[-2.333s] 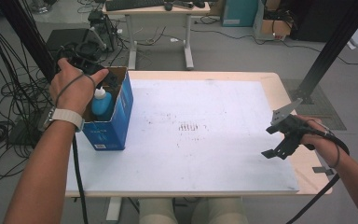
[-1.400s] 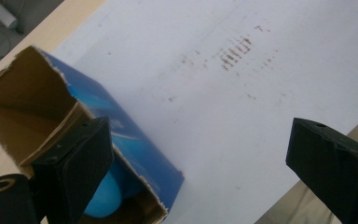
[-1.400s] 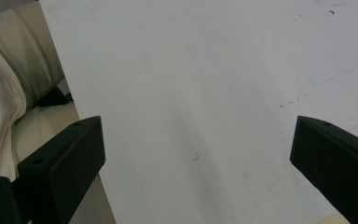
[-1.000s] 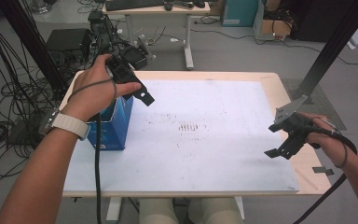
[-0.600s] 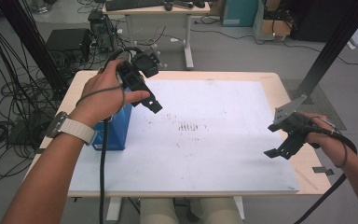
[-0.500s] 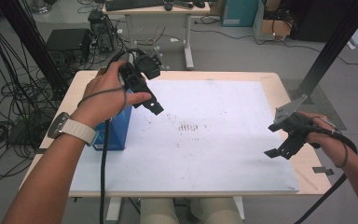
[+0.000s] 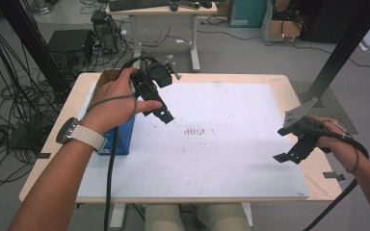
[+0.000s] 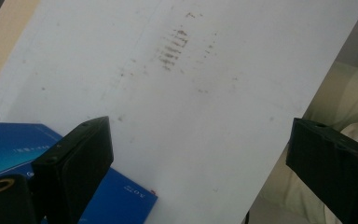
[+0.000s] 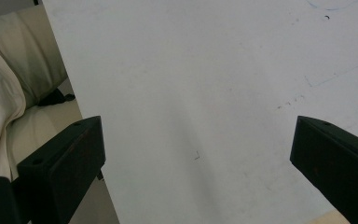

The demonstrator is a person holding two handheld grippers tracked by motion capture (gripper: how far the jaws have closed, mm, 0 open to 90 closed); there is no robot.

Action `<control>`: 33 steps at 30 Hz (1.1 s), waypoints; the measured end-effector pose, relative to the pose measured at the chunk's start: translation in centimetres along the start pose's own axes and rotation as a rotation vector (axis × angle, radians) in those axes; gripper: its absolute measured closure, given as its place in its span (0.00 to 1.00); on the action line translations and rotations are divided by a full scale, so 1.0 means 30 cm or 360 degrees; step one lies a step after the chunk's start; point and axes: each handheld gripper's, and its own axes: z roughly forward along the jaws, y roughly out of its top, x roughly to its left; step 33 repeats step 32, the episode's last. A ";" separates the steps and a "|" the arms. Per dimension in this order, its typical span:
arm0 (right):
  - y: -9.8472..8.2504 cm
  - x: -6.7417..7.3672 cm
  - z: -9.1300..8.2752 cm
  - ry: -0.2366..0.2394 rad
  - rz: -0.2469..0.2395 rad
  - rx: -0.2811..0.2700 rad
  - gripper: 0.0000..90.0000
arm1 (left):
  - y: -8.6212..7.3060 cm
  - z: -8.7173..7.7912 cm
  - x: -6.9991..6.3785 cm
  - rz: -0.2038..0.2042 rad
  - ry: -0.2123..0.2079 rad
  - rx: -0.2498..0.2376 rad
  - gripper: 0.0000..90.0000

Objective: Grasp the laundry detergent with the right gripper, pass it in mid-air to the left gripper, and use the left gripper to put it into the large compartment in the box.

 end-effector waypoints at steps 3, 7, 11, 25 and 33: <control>0.001 0.001 0.005 0.0006 0.0010 -0.0001 0.04 | -0.003 0.007 0.000 -0.0002 0.0001 -0.0005 0.08; 0.002 -0.013 0.019 0.0009 -0.0060 -0.0039 0.04 | -0.004 0.014 0.001 0.0004 -0.0003 0.0000 0.08; 0.005 -0.010 0.021 0.0015 -0.0068 -0.0037 0.04 | -0.004 0.015 0.001 0.0005 -0.0001 -0.0010 0.08; -0.001 -0.008 0.024 0.0016 -0.0061 -0.0041 0.04 | -0.002 0.024 0.000 0.0003 -0.0006 -0.0006 0.09; -0.013 -0.014 0.032 0.0019 -0.0052 -0.0048 0.04 | 0.000 0.033 0.004 -0.0004 -0.0011 -0.0010 0.09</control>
